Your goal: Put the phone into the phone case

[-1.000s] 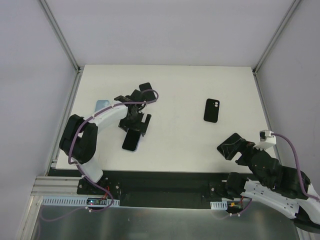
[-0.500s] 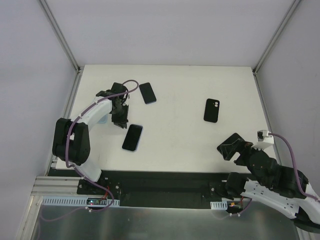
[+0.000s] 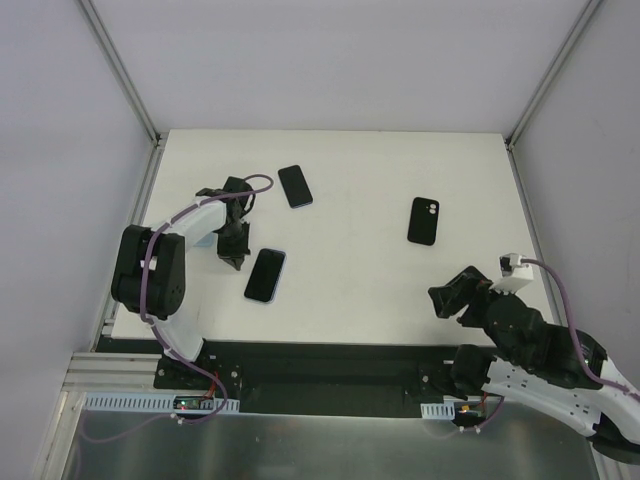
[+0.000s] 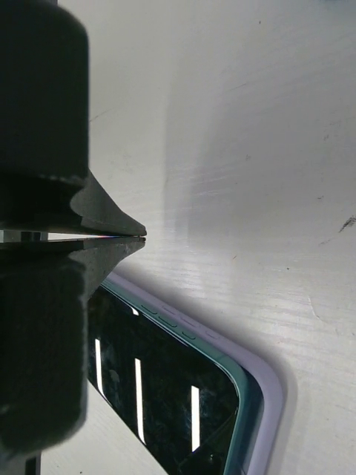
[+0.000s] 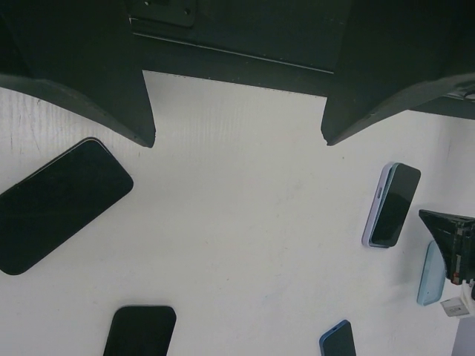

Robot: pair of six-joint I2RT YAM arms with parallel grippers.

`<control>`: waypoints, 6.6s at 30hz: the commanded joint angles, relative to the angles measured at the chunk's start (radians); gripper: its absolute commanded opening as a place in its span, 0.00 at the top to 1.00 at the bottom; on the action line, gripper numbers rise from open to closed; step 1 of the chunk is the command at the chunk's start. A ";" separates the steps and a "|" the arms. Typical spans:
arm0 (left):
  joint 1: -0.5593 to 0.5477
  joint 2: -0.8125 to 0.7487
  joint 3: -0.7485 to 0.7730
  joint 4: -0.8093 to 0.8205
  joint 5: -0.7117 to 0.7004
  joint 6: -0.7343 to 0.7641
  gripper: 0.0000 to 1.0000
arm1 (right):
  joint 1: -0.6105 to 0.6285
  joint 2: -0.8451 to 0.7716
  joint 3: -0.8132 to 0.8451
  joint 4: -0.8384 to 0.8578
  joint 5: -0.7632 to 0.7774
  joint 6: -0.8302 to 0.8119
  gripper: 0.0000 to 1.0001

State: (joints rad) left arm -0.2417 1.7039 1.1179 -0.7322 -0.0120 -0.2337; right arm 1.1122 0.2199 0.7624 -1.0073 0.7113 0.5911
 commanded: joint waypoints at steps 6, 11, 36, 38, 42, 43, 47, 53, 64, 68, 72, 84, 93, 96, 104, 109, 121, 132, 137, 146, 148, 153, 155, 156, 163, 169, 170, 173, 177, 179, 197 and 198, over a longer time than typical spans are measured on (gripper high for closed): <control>0.002 0.011 -0.041 0.051 0.179 -0.058 1.00 | 0.003 0.055 -0.005 0.085 -0.044 -0.014 0.03; -0.028 0.002 -0.092 0.114 0.256 -0.096 1.00 | 0.003 0.050 -0.011 0.107 -0.056 -0.016 0.03; -0.148 -0.317 -0.219 0.309 0.237 -0.289 0.46 | -0.089 0.640 0.112 0.525 -0.413 -0.310 0.01; -0.145 -0.325 -0.257 0.358 0.245 -0.315 0.50 | -0.159 0.731 0.110 0.614 -0.536 -0.344 0.04; -0.085 -0.306 -0.340 0.460 0.342 -0.346 0.57 | -0.261 0.921 0.135 0.717 -0.694 -0.382 0.12; -0.077 -0.294 -0.355 0.473 0.368 -0.349 0.57 | -0.285 0.955 0.150 0.760 -0.744 -0.392 0.14; -0.071 -0.267 -0.359 0.519 0.409 -0.343 0.57 | -0.299 1.143 0.216 0.808 -0.854 -0.439 0.19; -0.071 -0.219 -0.354 0.539 0.440 -0.346 0.59 | -0.304 1.347 0.293 0.852 -0.932 -0.441 0.25; -0.071 -0.130 -0.328 0.564 0.471 -0.339 0.71 | -0.304 1.535 0.287 0.978 -1.072 -0.427 0.39; -0.071 -0.099 -0.323 0.573 0.486 -0.337 0.76 | -0.304 1.566 0.279 1.004 -1.086 -0.419 0.43; -0.073 -0.090 -0.325 0.590 0.509 -0.326 0.76 | -0.304 1.596 0.276 1.035 -1.096 -0.412 0.52; -0.064 -0.165 -0.271 0.498 0.385 -0.351 0.58 | -0.308 1.564 0.276 1.015 -1.066 -0.389 0.65; 0.018 -0.061 -0.012 0.359 0.333 -0.273 0.57 | -0.240 1.351 0.221 0.773 -0.905 -0.341 0.64; 0.024 0.008 0.049 0.359 0.348 -0.253 0.75 | -0.183 1.340 0.206 0.747 -0.834 -0.297 0.74; 0.028 0.178 0.137 0.361 0.477 -0.240 1.00 | -0.088 1.343 0.161 0.809 -0.759 -0.218 0.98; 0.028 0.214 0.117 0.370 0.506 -0.242 1.00 | -0.069 1.395 0.175 0.832 -0.737 -0.191 0.99; 0.027 0.215 0.030 0.398 0.540 -0.246 1.00 | -0.069 1.512 0.278 0.819 -0.719 -0.197 0.99; 0.004 0.221 -0.033 0.425 0.590 -0.271 1.00 | -0.091 1.586 0.371 0.771 -0.647 -0.198 0.98; 0.002 0.203 -0.066 0.444 0.621 -0.288 1.00 | -0.095 1.601 0.362 0.770 -0.633 -0.201 0.98; 0.019 0.143 0.040 0.384 0.566 -0.268 0.74 | -0.086 1.483 0.289 0.777 -0.687 -0.192 0.94; 0.036 0.123 0.095 0.332 0.525 -0.245 0.65 | -0.086 1.434 0.244 0.782 -0.682 -0.175 0.87; 0.048 0.001 0.112 0.295 0.302 -0.225 0.48 | -0.104 1.325 0.173 0.766 -0.651 -0.177 0.61; 0.047 -0.038 0.085 0.295 0.319 -0.230 0.49 | -0.133 1.319 0.179 0.771 -0.668 -0.198 0.47; 0.047 -0.044 0.071 0.297 0.349 -0.246 0.56 | -0.146 1.320 0.184 0.776 -0.700 -0.212 0.45; 0.024 -0.119 -0.151 0.362 0.458 -0.273 0.62 | -0.235 1.401 0.279 0.819 -0.864 -0.307 0.36; 0.015 -0.177 -0.272 0.459 0.514 -0.300 0.59 | -0.256 1.529 0.345 0.828 -0.955 -0.375 0.47; 0.013 -0.179 -0.282 0.467 0.526 -0.305 0.59 | -0.256 1.552 0.353 0.829 -0.960 -0.376 0.48; -0.002 -0.175 -0.306 0.497 0.543 -0.325 0.60 | -0.256 1.582 0.344 0.852 -0.958 -0.370 0.51; -0.018 -0.168 -0.320 0.514 0.538 -0.338 0.60 | -0.250 1.609 0.315 0.885 -0.967 -0.350 0.65; -0.028 -0.174 -0.325 0.521 0.532 -0.342 0.60 | -0.242 1.618 0.305 0.897 -0.952 -0.340 0.69; -0.105 -0.104 -0.319 0.522 0.488 -0.348 0.74 | -0.183 1.593 0.187 1.058 -0.954 -0.214 0.80; -0.110 -0.104 -0.314 0.524 0.489 -0.345 0.78 | -0.180 1.592 0.180 1.062 -0.951 -0.199 0.79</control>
State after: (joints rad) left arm -0.3225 1.6001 0.8009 -0.2173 0.4812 -0.5831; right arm 0.8768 1.8099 0.9829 0.0380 -0.2390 0.3504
